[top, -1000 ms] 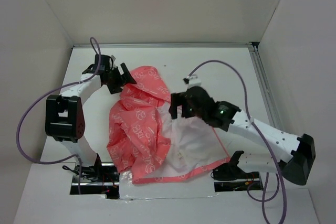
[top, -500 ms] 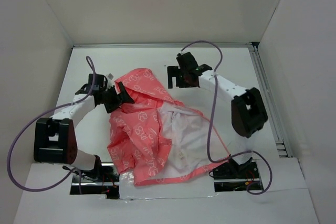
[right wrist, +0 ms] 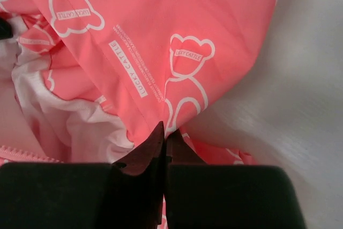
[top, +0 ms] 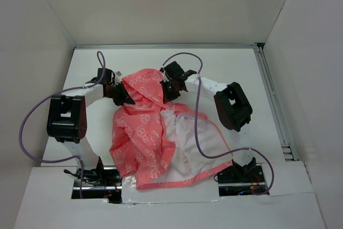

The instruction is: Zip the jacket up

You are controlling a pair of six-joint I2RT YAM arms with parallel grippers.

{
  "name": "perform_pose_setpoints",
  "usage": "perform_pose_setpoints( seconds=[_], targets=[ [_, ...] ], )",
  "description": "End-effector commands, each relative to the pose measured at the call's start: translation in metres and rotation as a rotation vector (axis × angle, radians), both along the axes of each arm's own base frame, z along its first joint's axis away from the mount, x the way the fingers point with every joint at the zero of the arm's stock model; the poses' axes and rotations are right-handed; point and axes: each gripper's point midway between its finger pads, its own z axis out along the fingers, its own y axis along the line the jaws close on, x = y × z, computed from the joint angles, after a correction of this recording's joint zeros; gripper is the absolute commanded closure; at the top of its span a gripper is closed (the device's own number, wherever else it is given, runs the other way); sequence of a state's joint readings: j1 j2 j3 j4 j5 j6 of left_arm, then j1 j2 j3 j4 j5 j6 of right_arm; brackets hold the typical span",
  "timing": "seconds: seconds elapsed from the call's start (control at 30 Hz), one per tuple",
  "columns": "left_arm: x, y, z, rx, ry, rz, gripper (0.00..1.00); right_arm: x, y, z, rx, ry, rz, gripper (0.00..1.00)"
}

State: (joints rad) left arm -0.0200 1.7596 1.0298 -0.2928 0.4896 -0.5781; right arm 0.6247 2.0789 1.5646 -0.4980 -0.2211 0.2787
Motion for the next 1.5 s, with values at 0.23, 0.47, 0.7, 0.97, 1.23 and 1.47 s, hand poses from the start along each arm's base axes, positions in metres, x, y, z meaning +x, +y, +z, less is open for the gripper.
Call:
perform_pose_setpoints(
  seconds=[0.23,0.47,0.7,0.97,1.23,1.47],
  targets=[
    [0.033,-0.005,0.177,0.058,-0.509,-0.047,1.00,0.032,-0.050,0.230,0.085,-0.589,-0.207,1.00],
    [-0.019,-0.016,0.372,0.146,-1.037,-0.057,1.00,-0.019,-0.119,0.412,0.137,-0.973,-0.344,1.00],
    [-0.138,-0.024,0.535,0.051,-1.524,-0.165,1.00,-0.128,-0.163,0.549,0.335,-1.239,-0.288,1.00],
    [-0.255,-0.026,0.605,-0.033,-1.789,-0.323,1.00,-0.240,-0.203,0.627,0.723,-1.370,-0.060,1.00],
    [-0.271,-0.014,0.618,0.010,-1.816,-0.236,1.00,-0.224,-0.227,0.629,0.708,-1.368,-0.248,1.00],
    [-0.114,-0.012,0.537,0.061,-1.445,-0.112,1.00,-0.109,-0.201,0.548,0.344,-1.224,-0.585,1.00]
  ],
)
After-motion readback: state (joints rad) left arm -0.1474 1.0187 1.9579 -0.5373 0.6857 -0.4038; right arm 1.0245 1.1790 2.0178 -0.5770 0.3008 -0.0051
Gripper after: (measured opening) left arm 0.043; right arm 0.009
